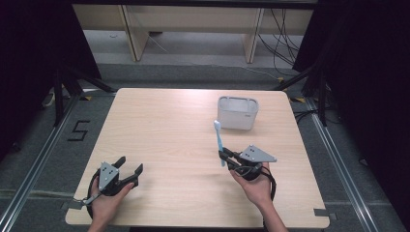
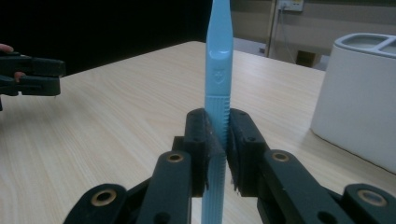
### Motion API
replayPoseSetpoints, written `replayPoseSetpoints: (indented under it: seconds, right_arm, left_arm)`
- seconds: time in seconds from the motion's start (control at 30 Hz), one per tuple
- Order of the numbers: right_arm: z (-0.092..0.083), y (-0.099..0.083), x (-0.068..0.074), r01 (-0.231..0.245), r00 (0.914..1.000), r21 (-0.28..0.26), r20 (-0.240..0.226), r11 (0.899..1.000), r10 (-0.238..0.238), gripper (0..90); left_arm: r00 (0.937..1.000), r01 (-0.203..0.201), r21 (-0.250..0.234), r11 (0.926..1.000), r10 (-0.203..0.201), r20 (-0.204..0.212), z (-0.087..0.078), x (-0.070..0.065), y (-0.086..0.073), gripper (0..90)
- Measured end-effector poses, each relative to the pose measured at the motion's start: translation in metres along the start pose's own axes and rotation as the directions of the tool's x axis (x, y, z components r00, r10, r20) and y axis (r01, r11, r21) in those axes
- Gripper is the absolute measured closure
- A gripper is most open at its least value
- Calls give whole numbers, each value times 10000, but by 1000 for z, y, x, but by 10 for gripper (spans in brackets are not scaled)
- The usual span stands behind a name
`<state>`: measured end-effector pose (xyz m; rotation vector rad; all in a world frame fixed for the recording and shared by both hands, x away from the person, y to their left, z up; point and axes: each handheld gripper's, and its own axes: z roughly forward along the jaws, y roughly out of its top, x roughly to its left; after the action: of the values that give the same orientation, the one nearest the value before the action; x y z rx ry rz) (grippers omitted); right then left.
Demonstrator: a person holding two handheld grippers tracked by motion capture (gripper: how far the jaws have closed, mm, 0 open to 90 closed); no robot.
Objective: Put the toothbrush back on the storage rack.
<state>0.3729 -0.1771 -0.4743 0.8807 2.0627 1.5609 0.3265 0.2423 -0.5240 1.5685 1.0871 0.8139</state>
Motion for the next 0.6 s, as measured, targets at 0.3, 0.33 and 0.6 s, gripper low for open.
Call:
replayPoseSetpoints:
  seconds: [0.3, 0.33, 0.6]
  right_arm:
    - [11, 5, 9, -65, 9995, -182, -303, 9998, 59, 789]
    - [11, 6, 11, -92, 9999, -136, -141, 9999, 90, 789]
    - [20, 7, 16, 292, 9990, -259, -339, 9992, -301, 789]
  left_arm:
    - [9975, 579, -287, 9979, -567, 431, -1, 1, 1, 281]
    - [9974, 553, -367, 9978, -535, 484, -1, 0, 2, 278]
    - [9948, 434, -662, 9969, -370, 946, -3, -11, 17, 276]
